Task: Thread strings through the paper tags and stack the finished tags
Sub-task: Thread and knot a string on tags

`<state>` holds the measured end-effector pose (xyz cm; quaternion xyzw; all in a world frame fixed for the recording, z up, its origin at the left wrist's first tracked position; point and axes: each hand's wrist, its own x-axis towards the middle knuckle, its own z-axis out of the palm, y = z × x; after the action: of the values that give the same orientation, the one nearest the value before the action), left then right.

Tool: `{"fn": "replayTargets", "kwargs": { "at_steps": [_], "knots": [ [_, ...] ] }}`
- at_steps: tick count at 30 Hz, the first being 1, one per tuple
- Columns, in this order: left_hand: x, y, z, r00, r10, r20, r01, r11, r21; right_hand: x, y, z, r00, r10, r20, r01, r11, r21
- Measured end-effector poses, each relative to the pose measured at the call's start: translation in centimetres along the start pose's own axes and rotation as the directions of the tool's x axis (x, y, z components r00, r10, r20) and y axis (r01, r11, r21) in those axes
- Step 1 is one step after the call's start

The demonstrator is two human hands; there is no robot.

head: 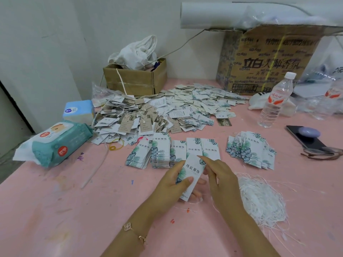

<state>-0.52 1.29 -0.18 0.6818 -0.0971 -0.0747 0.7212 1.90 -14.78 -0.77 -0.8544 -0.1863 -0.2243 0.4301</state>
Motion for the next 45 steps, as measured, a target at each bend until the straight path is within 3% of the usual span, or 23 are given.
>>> {"fn": "replayTargets", "kwargs": {
  "at_steps": [6, 10, 13, 16, 22, 27, 35, 42, 45],
  "knots": [
    [0.1, -0.3, 0.0, 0.998, -0.015, 0.061, 0.020, 0.997, -0.071, 0.2, -0.4, -0.2, 0.998, -0.062, 0.018, 0.063, 0.996, -0.064],
    [0.4, -0.7, -0.2, 0.999, 0.013, 0.039, -0.012, 0.999, -0.037, 0.1, -0.7, -0.5, 0.997, 0.081, 0.002, -0.081, 0.994, 0.069],
    [0.4, -0.9, -0.4, 0.998, 0.063, -0.005, -0.063, 0.997, 0.053, 0.3, -1.1, -0.9, 0.969, 0.196, -0.153, -0.159, 0.961, 0.226],
    [0.4, -1.0, -0.3, 0.989, 0.144, -0.032, -0.136, 0.973, 0.185, 0.4, -1.1, -0.8, 0.948, 0.247, -0.201, -0.177, 0.934, 0.312],
    [0.0, -1.0, 0.0, 0.971, 0.237, 0.000, -0.208, 0.852, 0.481, 0.1, -1.4, 0.1, 0.960, 0.179, -0.216, -0.114, 0.952, 0.286],
    [-0.2, -0.8, 0.4, 0.974, 0.226, 0.014, -0.207, 0.863, 0.461, -0.1, -1.8, 0.2, 0.961, 0.098, -0.258, -0.043, 0.977, 0.208],
    [-0.1, -0.9, 0.5, 0.973, 0.230, -0.004, -0.205, 0.876, 0.437, -0.1, -1.3, 0.3, 0.960, 0.099, -0.263, -0.061, 0.987, 0.147],
    [-0.3, -0.6, 0.2, 0.972, 0.233, -0.005, -0.195, 0.825, 0.530, 0.0, -1.4, 0.3, 0.966, 0.128, -0.227, -0.088, 0.980, 0.180],
    [-0.3, -0.6, 0.0, 0.976, 0.216, 0.005, -0.189, 0.839, 0.511, 0.1, -1.3, 0.3, 0.955, 0.220, -0.200, -0.158, 0.945, 0.285]
  ]
}}
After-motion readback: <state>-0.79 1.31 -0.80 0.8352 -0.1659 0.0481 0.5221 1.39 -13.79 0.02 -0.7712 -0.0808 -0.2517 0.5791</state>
